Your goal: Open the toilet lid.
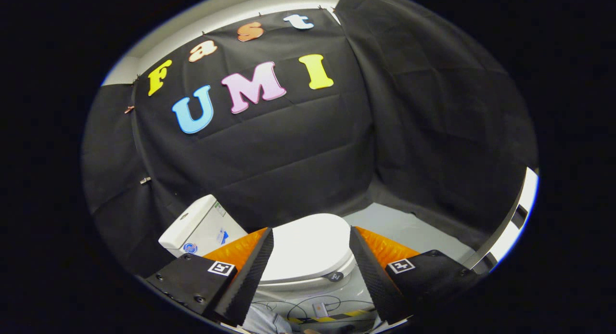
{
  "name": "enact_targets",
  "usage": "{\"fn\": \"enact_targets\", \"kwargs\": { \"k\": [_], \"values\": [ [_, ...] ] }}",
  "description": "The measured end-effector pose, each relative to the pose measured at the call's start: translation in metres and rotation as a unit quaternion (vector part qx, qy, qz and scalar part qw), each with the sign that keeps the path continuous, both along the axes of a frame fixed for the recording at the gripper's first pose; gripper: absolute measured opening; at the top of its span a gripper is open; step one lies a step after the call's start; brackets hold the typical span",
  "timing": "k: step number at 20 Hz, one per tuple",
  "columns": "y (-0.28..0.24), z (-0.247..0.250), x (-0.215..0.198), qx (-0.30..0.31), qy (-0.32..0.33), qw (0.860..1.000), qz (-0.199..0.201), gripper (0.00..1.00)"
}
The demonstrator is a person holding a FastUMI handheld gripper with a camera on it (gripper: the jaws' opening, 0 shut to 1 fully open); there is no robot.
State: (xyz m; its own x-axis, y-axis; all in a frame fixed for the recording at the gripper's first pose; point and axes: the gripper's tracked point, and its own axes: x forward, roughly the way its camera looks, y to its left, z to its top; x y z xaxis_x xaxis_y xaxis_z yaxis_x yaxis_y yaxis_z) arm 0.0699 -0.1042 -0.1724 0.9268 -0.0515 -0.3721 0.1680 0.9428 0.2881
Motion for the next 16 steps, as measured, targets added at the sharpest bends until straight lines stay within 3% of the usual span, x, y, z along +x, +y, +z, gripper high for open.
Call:
{"fn": "enact_targets", "kwargs": {
  "k": [7,16],
  "values": [
    [-0.031,-0.089,0.038,0.076,0.073,0.994,-0.031,1.0],
    [-0.025,-0.203,0.058,0.189,0.149,0.97,-0.038,0.98]
  ]
}}
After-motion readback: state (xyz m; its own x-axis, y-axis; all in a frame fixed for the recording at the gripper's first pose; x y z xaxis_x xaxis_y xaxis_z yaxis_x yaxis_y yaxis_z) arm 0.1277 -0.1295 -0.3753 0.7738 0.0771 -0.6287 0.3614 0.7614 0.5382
